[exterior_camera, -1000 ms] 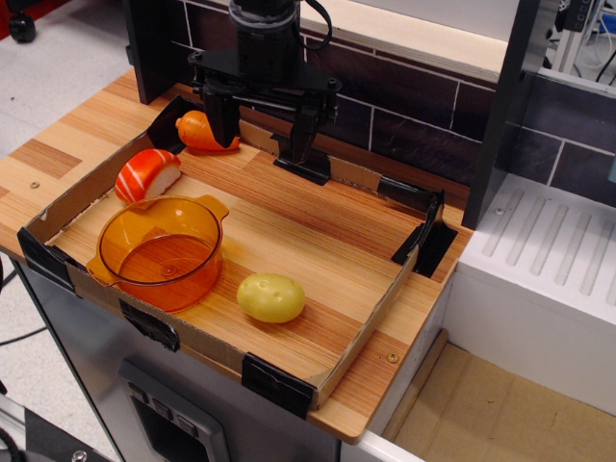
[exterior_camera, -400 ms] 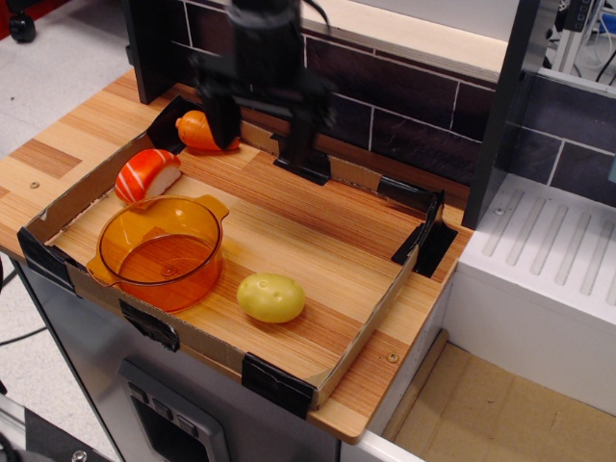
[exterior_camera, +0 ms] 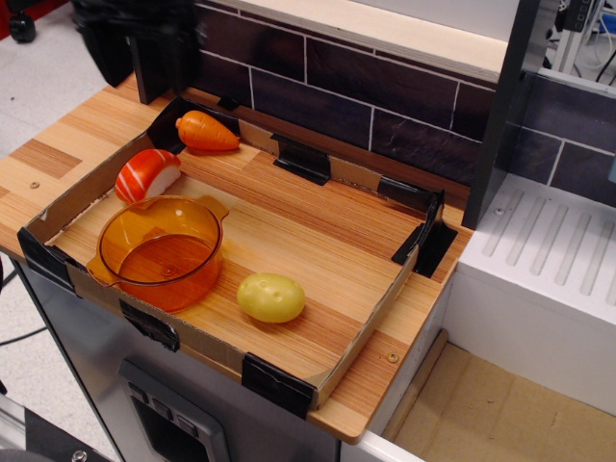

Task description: Put sushi in pot

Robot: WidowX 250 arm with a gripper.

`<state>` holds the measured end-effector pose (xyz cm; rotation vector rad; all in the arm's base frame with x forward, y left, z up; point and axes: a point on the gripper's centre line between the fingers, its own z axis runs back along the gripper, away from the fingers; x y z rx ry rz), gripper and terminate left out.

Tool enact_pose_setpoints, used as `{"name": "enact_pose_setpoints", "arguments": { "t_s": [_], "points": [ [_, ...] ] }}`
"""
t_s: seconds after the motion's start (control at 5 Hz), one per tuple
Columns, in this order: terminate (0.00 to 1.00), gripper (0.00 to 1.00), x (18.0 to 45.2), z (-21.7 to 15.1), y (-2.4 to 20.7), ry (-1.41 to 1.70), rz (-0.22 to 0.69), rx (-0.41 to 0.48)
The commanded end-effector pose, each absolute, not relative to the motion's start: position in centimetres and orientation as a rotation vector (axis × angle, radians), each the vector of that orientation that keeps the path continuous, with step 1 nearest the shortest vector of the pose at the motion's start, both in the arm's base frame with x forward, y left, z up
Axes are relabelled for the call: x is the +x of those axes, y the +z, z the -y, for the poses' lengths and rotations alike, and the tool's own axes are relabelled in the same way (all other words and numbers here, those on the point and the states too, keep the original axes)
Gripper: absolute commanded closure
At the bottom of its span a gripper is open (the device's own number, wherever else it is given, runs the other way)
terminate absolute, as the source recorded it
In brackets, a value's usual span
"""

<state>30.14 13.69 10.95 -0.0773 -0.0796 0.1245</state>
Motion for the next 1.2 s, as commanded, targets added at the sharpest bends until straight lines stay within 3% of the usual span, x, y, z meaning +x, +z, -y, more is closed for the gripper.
{"name": "enact_pose_setpoints", "arguments": {
  "t_s": [0.0,0.4,0.6,1.0],
  "points": [
    [0.0,0.0,29.7,-16.2,8.4,0.038,0.042,-0.053],
    [0.0,0.0,30.0,-15.8,4.4,0.003,0.024,-0.056],
    [0.0,0.0,30.4,-15.7,4.1,0.02,0.073,-0.069],
    [0.0,0.0,30.4,-16.0,2.5,0.038,0.061,-0.024]
  ]
}}
